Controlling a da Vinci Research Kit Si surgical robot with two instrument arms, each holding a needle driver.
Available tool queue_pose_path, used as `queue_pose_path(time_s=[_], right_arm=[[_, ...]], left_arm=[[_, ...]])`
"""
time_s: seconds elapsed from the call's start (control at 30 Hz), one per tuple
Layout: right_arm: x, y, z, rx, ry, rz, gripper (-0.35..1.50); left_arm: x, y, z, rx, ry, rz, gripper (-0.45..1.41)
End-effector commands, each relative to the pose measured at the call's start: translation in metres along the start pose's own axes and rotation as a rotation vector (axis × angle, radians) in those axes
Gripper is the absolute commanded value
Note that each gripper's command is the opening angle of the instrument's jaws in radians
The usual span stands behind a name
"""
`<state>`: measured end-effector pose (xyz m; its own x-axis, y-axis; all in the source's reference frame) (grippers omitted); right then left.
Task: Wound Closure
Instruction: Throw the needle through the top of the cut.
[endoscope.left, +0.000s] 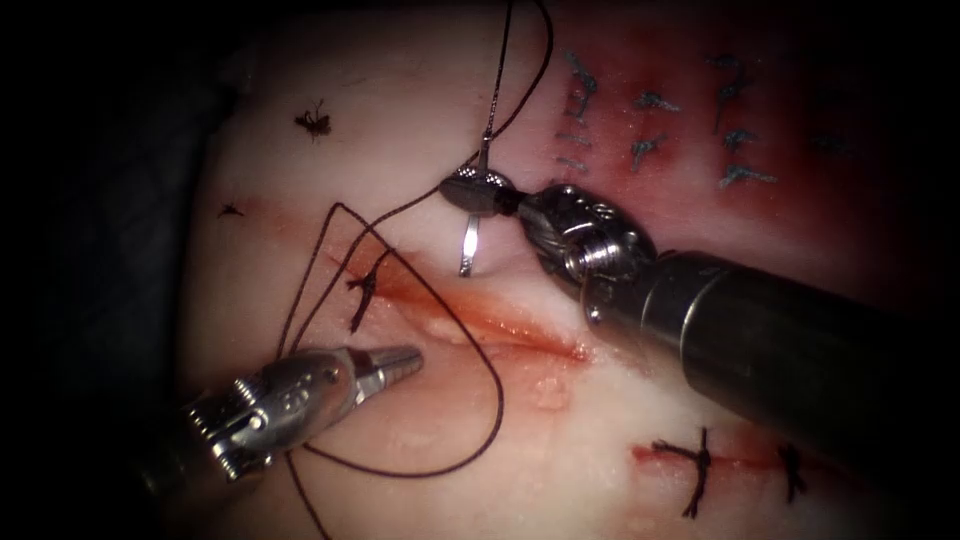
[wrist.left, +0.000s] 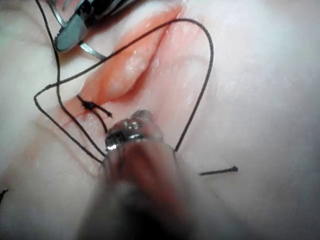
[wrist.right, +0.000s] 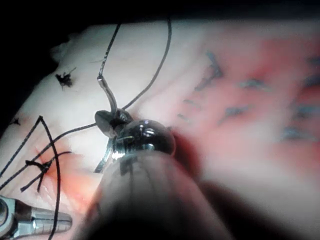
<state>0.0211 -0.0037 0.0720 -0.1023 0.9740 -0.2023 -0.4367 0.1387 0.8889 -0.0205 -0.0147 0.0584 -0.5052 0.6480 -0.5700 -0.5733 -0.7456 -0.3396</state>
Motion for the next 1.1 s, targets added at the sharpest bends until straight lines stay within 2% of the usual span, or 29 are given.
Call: queue_pose_path(time_s=[0.03, 0.4, 0.63, 1.1], right_arm=[[0.0000, -0.0001, 0.0007, 0.004, -0.001, 0.010, -0.35], [-0.0010, -0.0018, 0.0008, -0.012, -0.044, 0.085, -0.35], [-0.0012, -0.0021, 0.0010, -0.010, -0.041, 0.231, -0.35], [-0.0022, -0.0034, 0.0010, 0.001, -0.059, 0.377, -0.35]], left_arm=[[0.0002, -0.0002, 0.0008, 0.000, 0.002, 0.001, -0.35], [0.0004, -0.0002, 0.0010, 0.002, 0.001, 0.010, -0.35], [0.0004, -0.0002, 0.0010, 0.002, 0.001, 0.010, -0.35], [0.0006, -0.0004, 0.0009, 0.002, 0.000, 0.008, -0.35]])
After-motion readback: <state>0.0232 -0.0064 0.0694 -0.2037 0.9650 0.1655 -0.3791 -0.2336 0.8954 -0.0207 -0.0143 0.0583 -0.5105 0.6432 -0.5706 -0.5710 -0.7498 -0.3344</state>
